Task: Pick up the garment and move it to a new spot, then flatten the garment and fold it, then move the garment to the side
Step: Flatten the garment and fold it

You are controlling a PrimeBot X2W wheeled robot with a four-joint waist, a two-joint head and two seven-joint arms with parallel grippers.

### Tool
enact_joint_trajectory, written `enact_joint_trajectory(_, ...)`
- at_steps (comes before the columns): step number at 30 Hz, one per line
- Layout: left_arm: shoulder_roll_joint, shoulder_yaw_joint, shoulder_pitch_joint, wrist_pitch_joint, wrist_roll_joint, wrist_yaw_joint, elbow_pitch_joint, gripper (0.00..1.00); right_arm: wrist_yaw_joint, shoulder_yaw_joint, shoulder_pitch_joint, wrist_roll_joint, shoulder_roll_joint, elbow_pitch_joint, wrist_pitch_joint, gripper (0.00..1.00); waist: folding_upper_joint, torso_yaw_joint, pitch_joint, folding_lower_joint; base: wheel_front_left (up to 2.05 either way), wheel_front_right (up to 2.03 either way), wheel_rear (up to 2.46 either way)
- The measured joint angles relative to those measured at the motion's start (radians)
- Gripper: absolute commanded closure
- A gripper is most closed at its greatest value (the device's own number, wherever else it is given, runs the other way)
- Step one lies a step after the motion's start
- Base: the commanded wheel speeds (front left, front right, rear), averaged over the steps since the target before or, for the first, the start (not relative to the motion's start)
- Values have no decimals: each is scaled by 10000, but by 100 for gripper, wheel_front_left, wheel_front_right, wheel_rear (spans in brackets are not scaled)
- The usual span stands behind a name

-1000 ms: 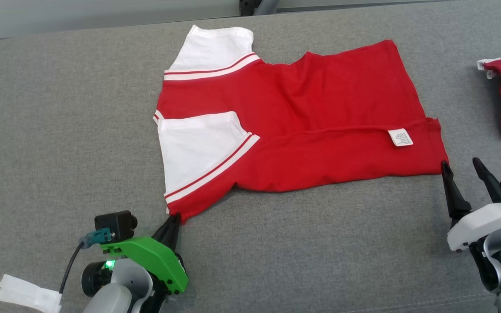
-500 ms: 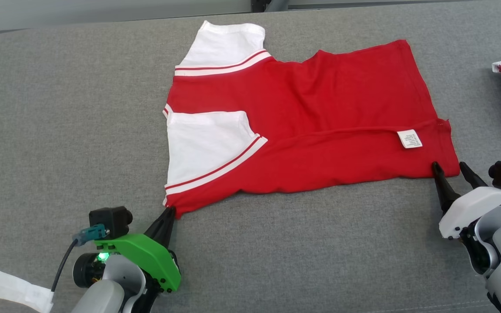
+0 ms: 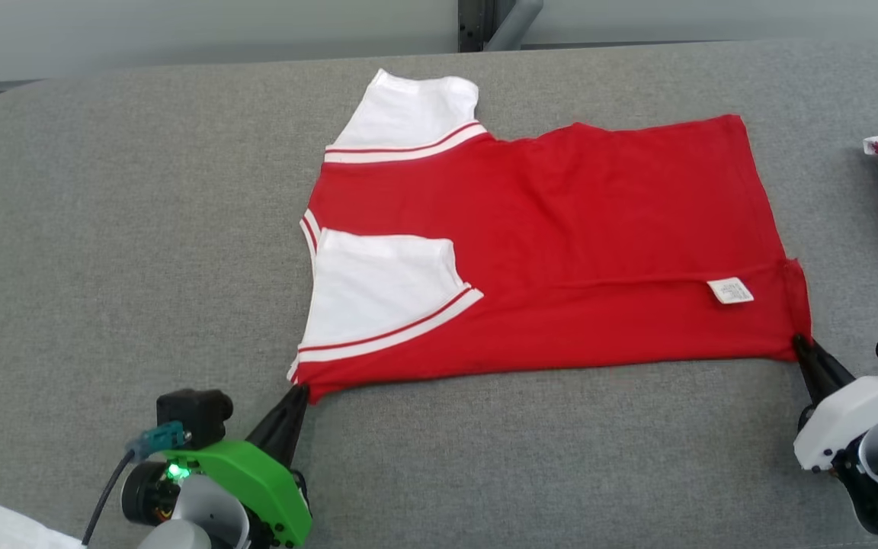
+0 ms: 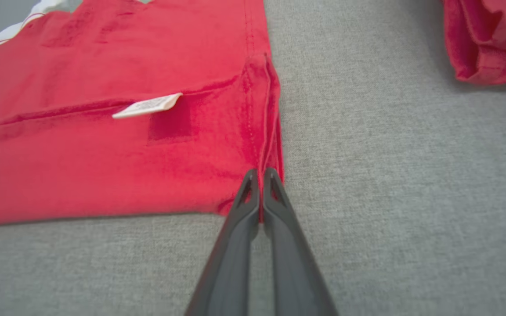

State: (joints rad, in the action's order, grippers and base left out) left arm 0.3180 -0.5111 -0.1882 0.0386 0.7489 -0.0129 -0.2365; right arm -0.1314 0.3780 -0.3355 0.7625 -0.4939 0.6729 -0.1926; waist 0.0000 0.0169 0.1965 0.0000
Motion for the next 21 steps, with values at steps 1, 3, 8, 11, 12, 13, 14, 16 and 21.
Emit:
enact_joint_trajectory(1,77,-2,157,19,42,12,102,100,0,115,168,198,-84,-194,0,100,0,-2,-63,0,0,0,0)
enact_joint_trajectory(3,224,42,524,58,140,-50,328,100,0,368,486,477,-249,-522,73,100,0,-27,-176,0,0,0,0)
enact_joint_trajectory(8,527,132,1573,221,474,-297,1087,100,-2,639,1202,963,-882,-1051,42,100,0,-140,-369,0,0,0,0)
enact_joint_trajectory(11,669,119,2095,336,633,-355,1513,100,-4,662,1607,1131,-1149,-1304,-58,100,0,-159,-404,0,0,0,0)
enact_joint_trajectory(12,692,123,2255,359,665,-397,1639,100,-2,662,1742,1216,-1200,-1371,-86,100,0,-155,-396,0,0,0,0)
enact_joint_trajectory(13,708,134,2371,368,675,-466,1730,100,-4,667,1870,1294,-1231,-1446,-104,100,0,-149,-386,0,0,0,0)
enact_joint_trajectory(14,729,144,2462,393,694,-525,1818,100,-2,694,1977,1363,-1254,-1498,-109,100,0,-142,-374,0,0,0,0)
enact_joint_trajectory(16,740,159,2621,431,736,-681,1964,100,-4,763,2159,1404,-1310,-1593,-104,100,0,-127,-358,0,0,0,0)
enact_joint_trajectory(21,738,-27,2876,608,782,-750,2105,100,-2,769,2478,1517,-1338,-1822,-134,100,0,-90,-342,0,0,0,0)
